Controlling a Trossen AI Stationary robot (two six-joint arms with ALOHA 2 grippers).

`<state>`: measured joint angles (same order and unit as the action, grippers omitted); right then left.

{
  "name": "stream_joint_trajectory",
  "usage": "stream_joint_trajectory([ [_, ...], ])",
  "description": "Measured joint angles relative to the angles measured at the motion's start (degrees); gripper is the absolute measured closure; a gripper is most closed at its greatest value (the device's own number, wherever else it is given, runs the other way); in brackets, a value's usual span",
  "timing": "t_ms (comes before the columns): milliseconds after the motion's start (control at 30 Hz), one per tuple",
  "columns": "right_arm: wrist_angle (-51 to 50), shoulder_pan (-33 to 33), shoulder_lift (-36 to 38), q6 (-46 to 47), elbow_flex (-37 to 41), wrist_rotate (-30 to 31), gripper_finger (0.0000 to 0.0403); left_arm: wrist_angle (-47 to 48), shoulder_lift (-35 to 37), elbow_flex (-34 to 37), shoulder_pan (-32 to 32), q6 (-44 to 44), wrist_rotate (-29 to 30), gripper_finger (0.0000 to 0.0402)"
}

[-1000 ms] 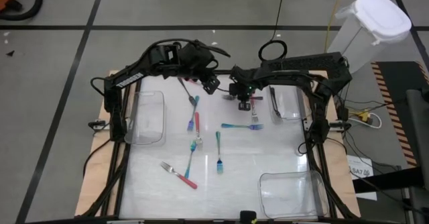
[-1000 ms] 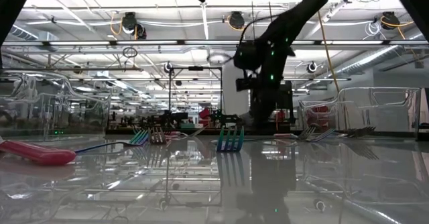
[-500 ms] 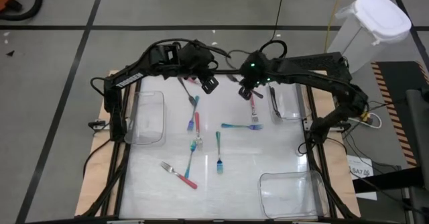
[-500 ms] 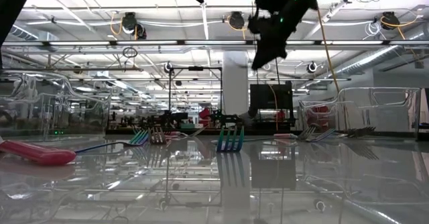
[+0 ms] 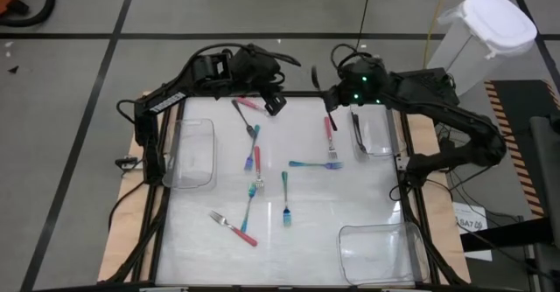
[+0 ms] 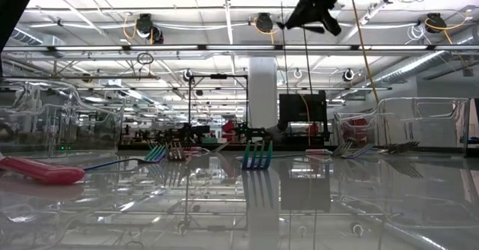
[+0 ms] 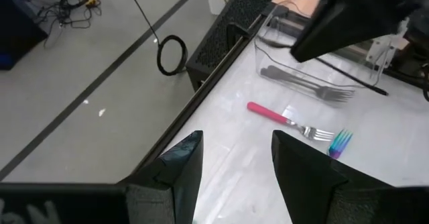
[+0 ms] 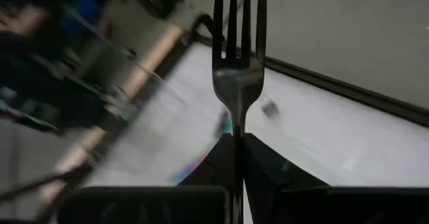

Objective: Sort silverware by color (type)
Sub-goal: Put the black fork into the top right transparent bin

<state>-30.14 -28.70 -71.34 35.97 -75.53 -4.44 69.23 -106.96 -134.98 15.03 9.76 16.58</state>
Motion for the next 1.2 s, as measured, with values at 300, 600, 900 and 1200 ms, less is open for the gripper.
stream_joint_trajectory([
  [300,11.43,1.69,1.41,10.03,0.0,2.16,0.0394,-0.32,0.0,0.0,-0.39,-0.65,-0.79,0.0164],
  [600,23.31,1.83,1.39,16.52,0.0,6.84,0.0395,-6.52,0.0,0.0,-5.08,-5.83,-1.27,0.0098],
  [900,37.42,1.83,1.41,15.54,-0.02,12.68,0.0395,-17.83,0.0,0.0,-8.49,-6.49,8.02,0.0078],
  [1200,43.18,1.83,1.39,14.15,-0.02,15.26,0.0395,-25.38,-0.96,-0.02,-7.48,-8.65,7.78,0.0078],
])
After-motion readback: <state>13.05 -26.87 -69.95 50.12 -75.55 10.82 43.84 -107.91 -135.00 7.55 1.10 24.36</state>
